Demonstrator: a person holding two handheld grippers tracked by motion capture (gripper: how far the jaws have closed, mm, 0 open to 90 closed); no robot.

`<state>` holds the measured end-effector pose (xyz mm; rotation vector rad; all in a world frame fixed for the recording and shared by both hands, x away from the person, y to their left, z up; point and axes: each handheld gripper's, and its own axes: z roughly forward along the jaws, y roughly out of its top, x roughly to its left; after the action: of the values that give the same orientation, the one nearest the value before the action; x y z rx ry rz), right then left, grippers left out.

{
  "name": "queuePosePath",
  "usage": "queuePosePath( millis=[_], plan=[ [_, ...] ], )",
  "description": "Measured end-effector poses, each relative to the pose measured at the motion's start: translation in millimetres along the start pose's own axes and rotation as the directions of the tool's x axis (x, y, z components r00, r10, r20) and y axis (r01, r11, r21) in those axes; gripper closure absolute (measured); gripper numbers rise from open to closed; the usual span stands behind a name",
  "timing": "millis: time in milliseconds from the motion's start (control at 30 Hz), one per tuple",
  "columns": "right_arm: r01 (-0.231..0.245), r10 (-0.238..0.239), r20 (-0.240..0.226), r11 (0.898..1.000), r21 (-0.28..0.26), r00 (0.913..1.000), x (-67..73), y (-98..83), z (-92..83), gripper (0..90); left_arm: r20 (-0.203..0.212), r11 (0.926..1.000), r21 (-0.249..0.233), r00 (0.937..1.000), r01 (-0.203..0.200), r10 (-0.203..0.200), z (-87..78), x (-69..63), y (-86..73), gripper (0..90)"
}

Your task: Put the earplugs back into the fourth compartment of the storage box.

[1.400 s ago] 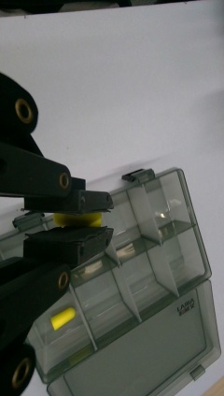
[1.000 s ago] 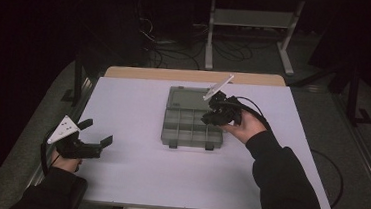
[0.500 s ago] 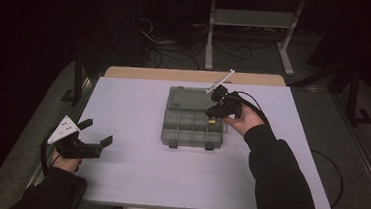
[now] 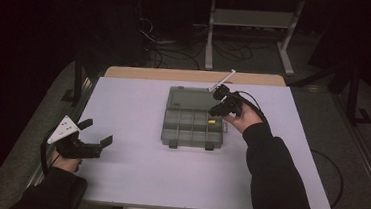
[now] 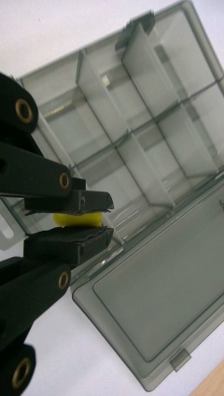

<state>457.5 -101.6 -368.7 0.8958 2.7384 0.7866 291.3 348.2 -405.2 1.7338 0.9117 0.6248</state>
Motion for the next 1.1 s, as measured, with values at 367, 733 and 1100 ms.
queuePosePath(
  millis=[367, 733, 1100],
  plan=[
    [-0.027, 0.027, 0.008, 0.998, 0.051, 0.9996, -8.5, -4.5, 17.1, 79.7, 0.000, 1.0000, 0.001, 1.0000, -0.001, 0.001, 0.1, 0.0, 0.0, 0.0],
    [-0.044, 0.044, -0.017, 0.998, 0.035, 0.9989, -5.0, -2.9, 20.9, 74.7, 0.001, 1.0000, 0.005, 1.0000, -0.001, 0.001, 0.2, 0.1, 0.0, 0.0],
    [-0.054, 0.055, 0.030, 0.998, -0.026, 0.9980, -1.6, -5.0, 0.9, 46.9, 0.001, 1.0000, 0.005, 1.0000, -0.003, 0.003, 0.1, -0.1, 0.0, 0.0]
  ],
)
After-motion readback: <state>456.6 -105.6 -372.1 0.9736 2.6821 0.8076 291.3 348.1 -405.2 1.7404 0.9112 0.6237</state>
